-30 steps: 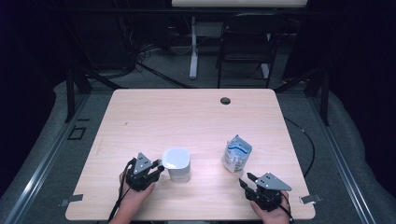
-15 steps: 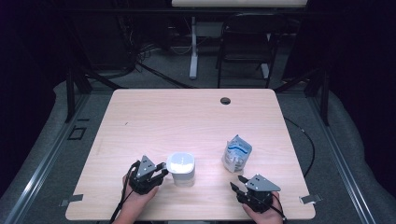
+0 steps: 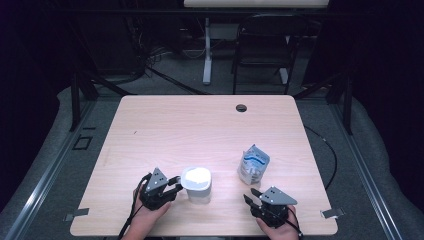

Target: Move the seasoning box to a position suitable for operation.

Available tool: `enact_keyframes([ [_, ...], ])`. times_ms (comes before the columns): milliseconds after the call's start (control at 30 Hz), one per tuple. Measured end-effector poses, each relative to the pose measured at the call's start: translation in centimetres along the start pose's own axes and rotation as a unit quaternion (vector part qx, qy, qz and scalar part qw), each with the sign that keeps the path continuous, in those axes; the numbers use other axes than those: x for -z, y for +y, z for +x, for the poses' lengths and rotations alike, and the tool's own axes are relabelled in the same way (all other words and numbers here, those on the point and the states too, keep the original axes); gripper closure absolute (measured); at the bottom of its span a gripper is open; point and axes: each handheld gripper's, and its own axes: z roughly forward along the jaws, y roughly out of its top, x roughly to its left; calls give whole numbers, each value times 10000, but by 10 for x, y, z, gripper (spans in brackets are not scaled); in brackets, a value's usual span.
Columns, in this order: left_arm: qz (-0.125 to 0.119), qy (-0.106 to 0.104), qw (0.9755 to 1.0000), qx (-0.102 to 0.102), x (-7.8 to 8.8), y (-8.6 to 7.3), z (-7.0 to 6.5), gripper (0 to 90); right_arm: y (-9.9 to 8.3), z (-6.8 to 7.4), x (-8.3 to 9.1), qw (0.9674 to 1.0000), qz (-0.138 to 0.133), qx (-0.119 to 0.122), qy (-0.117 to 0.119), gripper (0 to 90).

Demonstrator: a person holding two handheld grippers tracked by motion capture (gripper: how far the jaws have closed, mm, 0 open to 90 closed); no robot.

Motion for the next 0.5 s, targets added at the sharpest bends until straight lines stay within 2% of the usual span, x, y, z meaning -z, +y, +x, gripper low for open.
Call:
enact_keyframes([
  [200,12,-29,9999,119,5,0,2,619,0,1,-1,10000,41,11,-25,632],
  [267,-46,-122,9998,149,10,0,2,606,0,1,0,10000,47,13,-1,626],
  [367,-64,-396,9989,233,16,2,5,603,1,1,-1,9998,123,-62,119,592],
  [433,-43,-458,9986,253,19,3,7,594,0,2,-3,9995,138,-166,248,569],
  [500,-48,-468,9986,257,20,3,7,583,2,3,-2,9995,198,-91,237,528],
])
